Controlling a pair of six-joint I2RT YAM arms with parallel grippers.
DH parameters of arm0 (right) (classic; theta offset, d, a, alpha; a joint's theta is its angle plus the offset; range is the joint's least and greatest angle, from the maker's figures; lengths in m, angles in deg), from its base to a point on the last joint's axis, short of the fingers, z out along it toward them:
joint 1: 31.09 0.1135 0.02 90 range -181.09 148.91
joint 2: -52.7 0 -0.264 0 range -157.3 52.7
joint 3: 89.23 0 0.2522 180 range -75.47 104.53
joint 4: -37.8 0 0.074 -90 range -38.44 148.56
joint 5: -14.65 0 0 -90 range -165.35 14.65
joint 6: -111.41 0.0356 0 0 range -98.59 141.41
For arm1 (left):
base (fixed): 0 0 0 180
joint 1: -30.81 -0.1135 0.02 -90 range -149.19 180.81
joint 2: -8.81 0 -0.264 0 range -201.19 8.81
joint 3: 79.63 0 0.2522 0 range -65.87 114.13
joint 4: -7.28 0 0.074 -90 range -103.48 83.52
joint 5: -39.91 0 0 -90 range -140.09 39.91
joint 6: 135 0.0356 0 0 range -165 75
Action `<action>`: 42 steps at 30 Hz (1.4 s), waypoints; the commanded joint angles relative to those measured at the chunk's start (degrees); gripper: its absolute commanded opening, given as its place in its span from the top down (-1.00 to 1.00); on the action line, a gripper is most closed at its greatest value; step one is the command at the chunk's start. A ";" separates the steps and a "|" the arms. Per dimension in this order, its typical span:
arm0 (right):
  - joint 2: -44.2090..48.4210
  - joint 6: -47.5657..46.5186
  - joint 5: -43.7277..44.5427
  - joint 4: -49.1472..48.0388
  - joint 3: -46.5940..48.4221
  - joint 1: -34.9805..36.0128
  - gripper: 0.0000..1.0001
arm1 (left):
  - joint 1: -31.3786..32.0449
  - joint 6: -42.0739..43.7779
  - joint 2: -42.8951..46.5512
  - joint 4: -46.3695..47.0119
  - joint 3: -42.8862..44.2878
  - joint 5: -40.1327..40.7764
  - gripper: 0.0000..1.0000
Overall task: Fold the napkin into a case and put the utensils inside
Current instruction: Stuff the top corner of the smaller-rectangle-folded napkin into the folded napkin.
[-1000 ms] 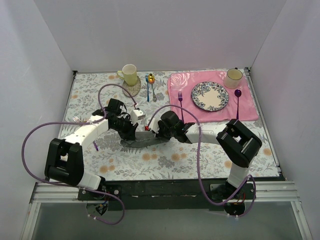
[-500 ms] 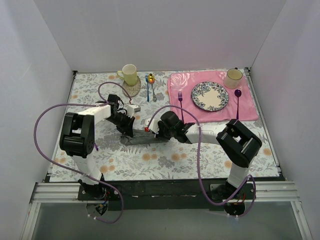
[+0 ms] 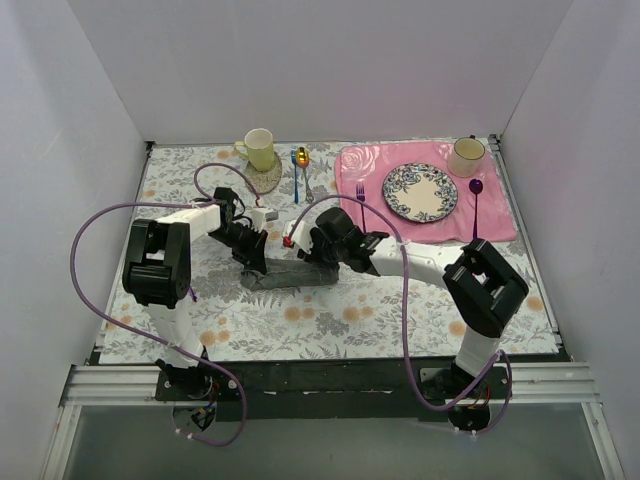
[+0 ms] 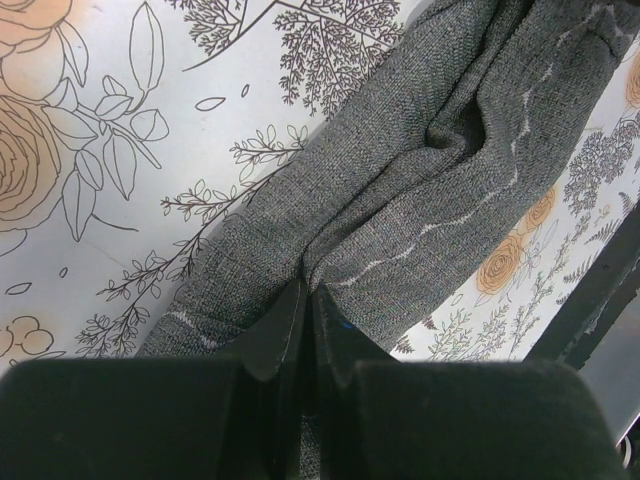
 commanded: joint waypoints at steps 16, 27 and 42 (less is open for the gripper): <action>-1.38 14.84 -17.83 2.20 8.23 0.38 0.41 | 1.06 1.97 -3.83 -1.74 0.27 3.97 1.00; -8.76 14.93 -10.63 0.71 9.10 1.97 0.53 | 0.98 1.88 -5.15 -3.24 2.82 3.26 1.00; -13.07 12.73 -6.92 4.66 9.19 0.30 0.64 | -0.60 2.15 2.13 -8.69 0.36 -7.79 0.45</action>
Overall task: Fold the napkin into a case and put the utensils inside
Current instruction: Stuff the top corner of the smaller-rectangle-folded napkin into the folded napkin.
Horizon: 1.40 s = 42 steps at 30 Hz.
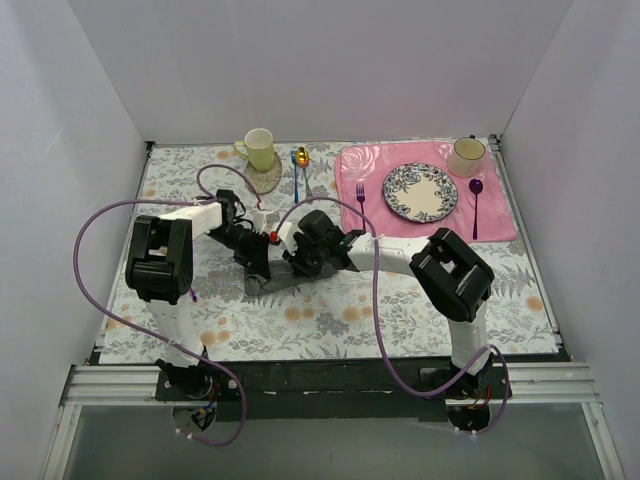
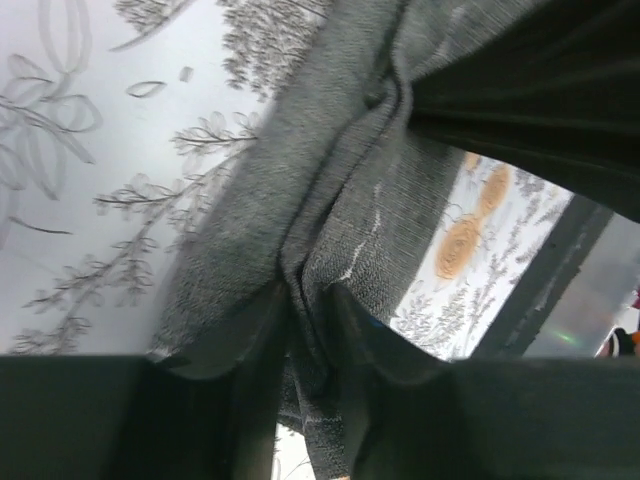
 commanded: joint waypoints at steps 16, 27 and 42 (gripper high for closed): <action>0.25 -3.70 -2.67 -0.31 -5.22 -1.69 0.68 | -3.27 2.40 10.01 18.26 -5.63 -9.98 -0.47; 0.87 -2.64 -3.81 -0.84 -5.31 -1.69 0.68 | 2.01 1.88 4.03 17.91 -5.27 -9.72 -0.46; 1.31 -0.45 -3.11 -3.12 -4.69 -1.69 0.68 | 4.47 2.24 0.86 15.80 -4.83 -8.67 0.38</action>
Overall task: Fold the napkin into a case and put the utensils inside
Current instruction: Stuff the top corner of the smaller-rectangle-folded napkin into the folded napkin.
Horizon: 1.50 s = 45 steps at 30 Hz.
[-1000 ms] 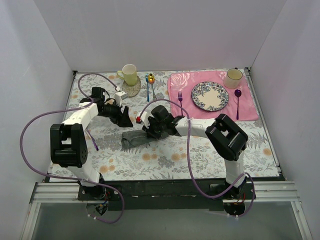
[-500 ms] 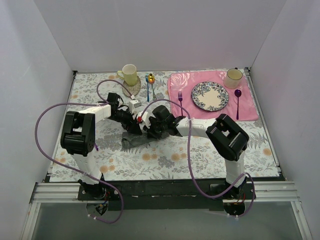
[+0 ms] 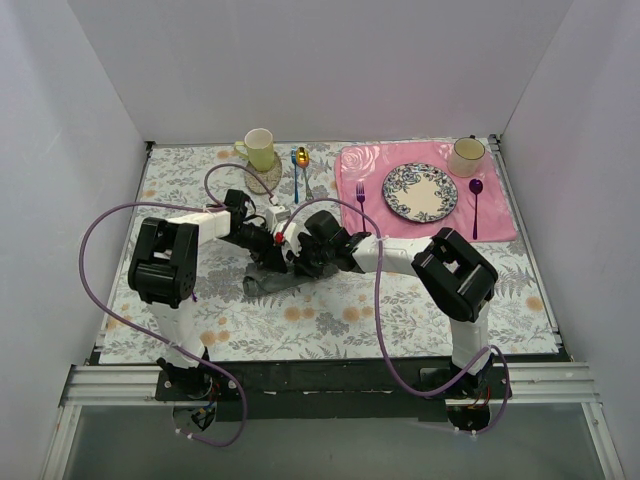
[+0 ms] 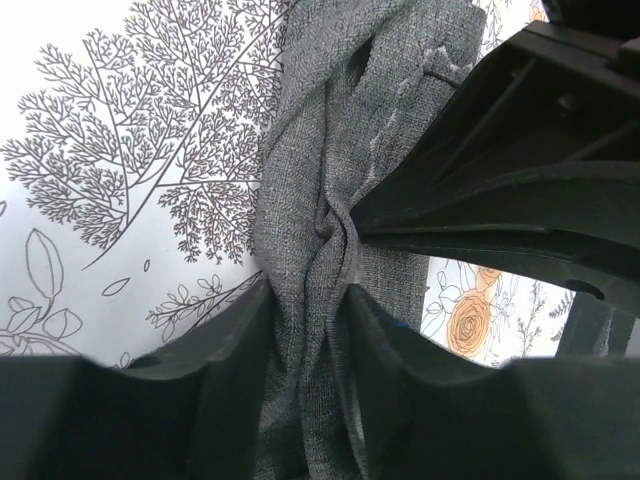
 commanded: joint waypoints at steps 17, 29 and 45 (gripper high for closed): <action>12.29 -8.26 10.52 14.96 4.74 -2.86 -0.17 | 0.47 -0.94 -1.29 -5.31 0.26 1.94 1.00; 9.05 -8.19 15.54 14.02 1.75 -2.78 -0.36 | 0.47 -1.21 -1.81 -5.49 0.96 2.29 1.00; 5.88 -14.68 27.93 1.19 -8.87 2.23 0.97 | 0.47 -1.29 -1.73 -5.49 0.26 2.47 1.00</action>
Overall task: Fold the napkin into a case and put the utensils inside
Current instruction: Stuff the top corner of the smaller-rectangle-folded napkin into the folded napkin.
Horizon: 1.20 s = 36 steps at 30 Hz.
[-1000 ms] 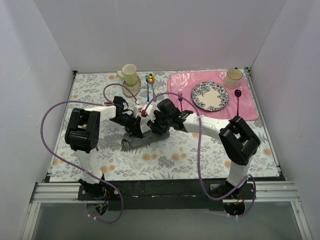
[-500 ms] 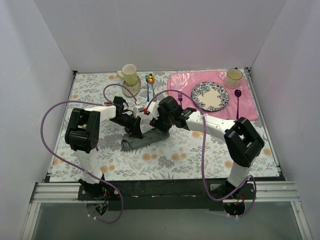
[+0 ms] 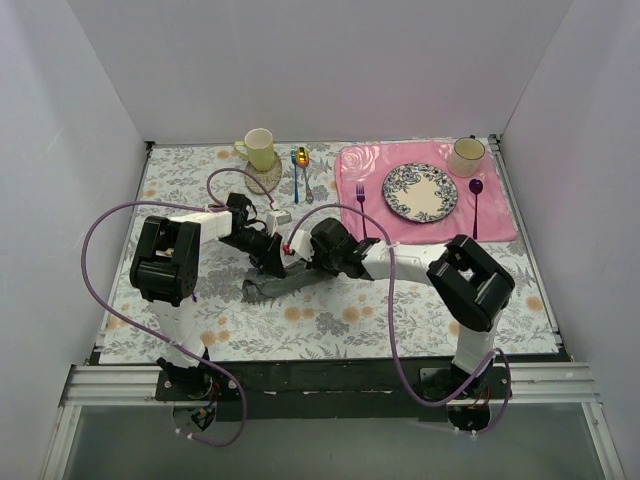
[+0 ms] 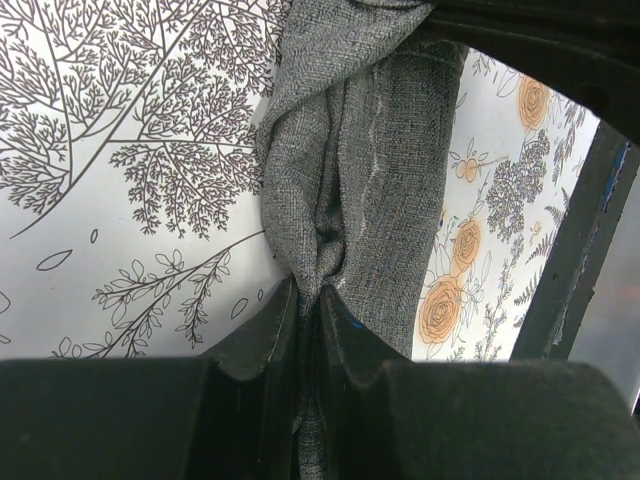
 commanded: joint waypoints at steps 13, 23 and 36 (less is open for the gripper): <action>4.26 -1.89 10.18 -1.32 -3.01 4.24 0.73 | 0.21 0.39 0.51 -1.56 -0.95 3.31 1.00; 4.79 4.10 -0.99 11.70 7.81 1.08 0.08 | 0.21 1.27 -0.02 -2.17 0.19 3.39 1.00; 4.01 8.14 -9.10 13.73 8.60 -0.68 -0.33 | 0.21 1.53 -0.28 -2.44 0.37 3.04 1.00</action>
